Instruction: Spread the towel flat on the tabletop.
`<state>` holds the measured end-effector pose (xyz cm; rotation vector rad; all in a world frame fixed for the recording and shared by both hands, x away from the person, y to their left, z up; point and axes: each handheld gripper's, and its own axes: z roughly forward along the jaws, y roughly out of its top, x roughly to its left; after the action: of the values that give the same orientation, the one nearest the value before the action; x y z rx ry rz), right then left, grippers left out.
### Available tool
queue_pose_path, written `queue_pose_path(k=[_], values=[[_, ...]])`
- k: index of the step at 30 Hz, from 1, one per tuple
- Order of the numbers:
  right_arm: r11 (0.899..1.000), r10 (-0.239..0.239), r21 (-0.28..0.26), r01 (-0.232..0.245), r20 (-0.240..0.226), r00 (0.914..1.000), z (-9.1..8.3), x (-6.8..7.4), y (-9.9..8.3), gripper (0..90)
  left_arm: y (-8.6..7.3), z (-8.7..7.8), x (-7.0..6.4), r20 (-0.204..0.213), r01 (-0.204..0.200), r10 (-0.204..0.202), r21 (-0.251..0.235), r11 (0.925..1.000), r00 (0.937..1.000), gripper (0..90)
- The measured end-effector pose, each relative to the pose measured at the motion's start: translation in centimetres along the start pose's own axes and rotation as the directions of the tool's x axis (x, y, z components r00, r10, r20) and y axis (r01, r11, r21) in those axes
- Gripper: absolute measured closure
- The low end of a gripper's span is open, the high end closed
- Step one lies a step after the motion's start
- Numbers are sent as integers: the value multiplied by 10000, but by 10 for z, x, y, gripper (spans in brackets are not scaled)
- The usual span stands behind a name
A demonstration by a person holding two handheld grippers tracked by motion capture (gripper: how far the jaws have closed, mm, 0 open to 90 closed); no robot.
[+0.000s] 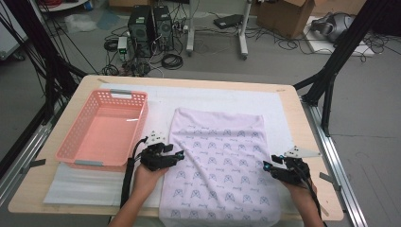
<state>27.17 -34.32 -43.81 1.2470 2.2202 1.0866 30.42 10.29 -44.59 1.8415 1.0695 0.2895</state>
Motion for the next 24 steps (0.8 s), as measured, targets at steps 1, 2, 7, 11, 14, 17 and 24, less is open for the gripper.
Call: queue_pose_path(k=[1, 2, 7, 11, 14, 17, 24], values=[[10000, -76, 55, 76, 65, 10000, -2, 3, -2, 515, -2, -3, -2, -31, -107, 107, 14, 9999, 9999, 434], [9999, -76, 105, 75, 96, 9999, -3, 5, -4, 515, -4, -6, -4, -26, -145, 145, 7, 9999, 9999, 431], [9998, 106, 191, -112, 294, 9995, -6, 12, -13, 518, -15, -16, -11, -209, -354, 360, 316, 9989, 9991, 427], [9995, 41, 302, -49, 234, 9997, -8, 19, -20, 521, -23, -21, -13, -449, -290, 314, 523, 9982, 9985, 436], [9997, 90, 217, -96, 288, 9995, -10, 22, -25, 529, -28, -26, -12, -505, 48, -22, 525, 9986, 9987, 443], [9996, 89, 276, -99, 337, 9994, -13, 23, -26, 547, -31, -30, -13, -344, 76, -57, 550, 9985, 9994, 480], [9989, 295, 349, -311, 450, 9985, -20, 24, -31, 654, -37, -35, -21, -348, -423, 451, 766, 9962, 9984, 734]])
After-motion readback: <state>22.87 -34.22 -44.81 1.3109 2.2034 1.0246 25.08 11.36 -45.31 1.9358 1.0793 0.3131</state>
